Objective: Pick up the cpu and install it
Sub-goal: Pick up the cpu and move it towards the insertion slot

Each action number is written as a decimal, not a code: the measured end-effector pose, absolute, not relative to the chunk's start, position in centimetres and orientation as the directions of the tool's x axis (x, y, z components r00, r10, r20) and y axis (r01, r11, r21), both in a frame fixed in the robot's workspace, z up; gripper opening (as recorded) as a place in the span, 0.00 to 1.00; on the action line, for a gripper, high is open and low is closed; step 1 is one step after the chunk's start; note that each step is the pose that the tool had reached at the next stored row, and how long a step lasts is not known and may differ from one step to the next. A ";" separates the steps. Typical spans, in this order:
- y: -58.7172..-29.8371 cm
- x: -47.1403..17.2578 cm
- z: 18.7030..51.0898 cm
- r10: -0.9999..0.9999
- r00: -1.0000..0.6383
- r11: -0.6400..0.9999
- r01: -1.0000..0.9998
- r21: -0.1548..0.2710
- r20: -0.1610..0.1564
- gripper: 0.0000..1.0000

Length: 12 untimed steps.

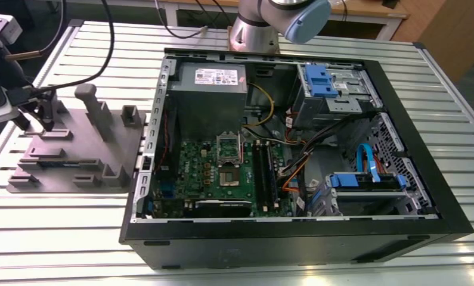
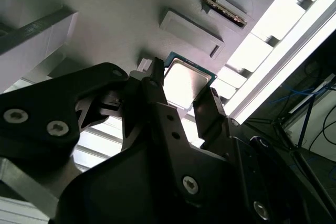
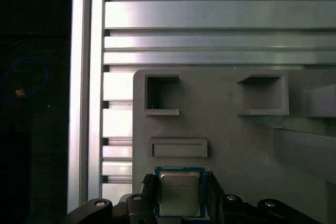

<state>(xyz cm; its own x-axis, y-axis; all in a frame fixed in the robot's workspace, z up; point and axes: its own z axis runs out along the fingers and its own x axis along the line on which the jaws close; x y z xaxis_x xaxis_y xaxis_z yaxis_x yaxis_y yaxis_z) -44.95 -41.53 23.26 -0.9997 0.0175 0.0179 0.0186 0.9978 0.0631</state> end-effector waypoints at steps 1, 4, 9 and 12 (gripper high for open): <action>-41.5 -44.9 23.3 0.017 -1.000 0.998 0.019 0.063 0.018 0.47; -41.5 -45.0 23.4 0.017 -1.000 0.998 0.019 0.063 0.018 0.47; -41.5 -45.0 23.7 0.017 -1.000 0.998 0.019 0.063 0.018 0.47; -41.5 -45.0 23.9 0.017 -1.000 0.998 0.019 0.063 0.018 0.47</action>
<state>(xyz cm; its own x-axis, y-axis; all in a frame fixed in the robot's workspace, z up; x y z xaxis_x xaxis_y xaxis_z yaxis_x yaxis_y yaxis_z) -44.95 -41.53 23.86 -0.9997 0.0175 0.0180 0.0186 0.9978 0.0631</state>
